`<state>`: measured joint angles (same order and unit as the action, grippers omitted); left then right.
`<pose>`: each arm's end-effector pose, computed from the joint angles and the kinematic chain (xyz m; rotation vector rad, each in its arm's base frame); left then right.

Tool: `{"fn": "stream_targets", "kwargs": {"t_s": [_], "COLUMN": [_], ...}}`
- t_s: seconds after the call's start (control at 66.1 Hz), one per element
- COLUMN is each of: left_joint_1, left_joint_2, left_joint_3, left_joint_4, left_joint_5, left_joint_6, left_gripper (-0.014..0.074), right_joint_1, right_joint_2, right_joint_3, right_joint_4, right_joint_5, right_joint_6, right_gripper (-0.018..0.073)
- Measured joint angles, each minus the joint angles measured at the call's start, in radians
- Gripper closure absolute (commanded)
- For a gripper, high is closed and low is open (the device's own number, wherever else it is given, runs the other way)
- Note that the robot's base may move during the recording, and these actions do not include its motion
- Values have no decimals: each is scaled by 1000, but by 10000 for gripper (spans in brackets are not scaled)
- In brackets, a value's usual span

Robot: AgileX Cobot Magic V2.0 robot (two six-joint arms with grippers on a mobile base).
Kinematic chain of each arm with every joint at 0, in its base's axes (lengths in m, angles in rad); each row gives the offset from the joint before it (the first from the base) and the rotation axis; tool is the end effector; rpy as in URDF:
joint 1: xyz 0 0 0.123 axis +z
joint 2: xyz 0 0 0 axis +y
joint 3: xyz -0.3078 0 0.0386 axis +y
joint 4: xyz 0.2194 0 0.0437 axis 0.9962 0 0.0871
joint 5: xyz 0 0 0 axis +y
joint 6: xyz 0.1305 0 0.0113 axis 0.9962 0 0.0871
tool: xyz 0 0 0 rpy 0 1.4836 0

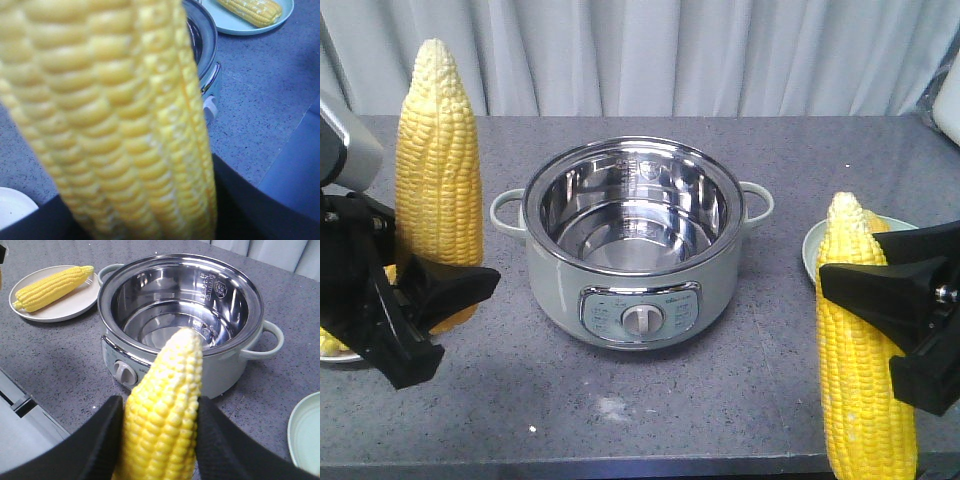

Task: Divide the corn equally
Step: 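Turn the base away from the pot holding a cob in each gripper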

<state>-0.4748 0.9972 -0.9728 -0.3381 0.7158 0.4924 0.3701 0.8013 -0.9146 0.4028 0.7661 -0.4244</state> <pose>0.1555 -0.1120 0.3660 0.8787 2.0201 -0.3763 0.1136 0.0823 0.3760 -0.6775 1.9905 0.4351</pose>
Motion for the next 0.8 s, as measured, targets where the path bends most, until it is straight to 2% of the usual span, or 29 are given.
{"fn": "stream_targets", "kwargs": {"t_s": [0.802], "left_joint_1": [0], "left_joint_2": [0], "left_joint_3": [0], "left_joint_4": [0], "left_joint_5": [1], "left_joint_6": [0], "left_gripper": [305], "right_joint_1": [0], "right_joint_2": [0], "right_joint_3": [0], "right_joint_4": [0], "right_joint_5": [0], "right_joint_6": [0], "right_gripper": [408]}}
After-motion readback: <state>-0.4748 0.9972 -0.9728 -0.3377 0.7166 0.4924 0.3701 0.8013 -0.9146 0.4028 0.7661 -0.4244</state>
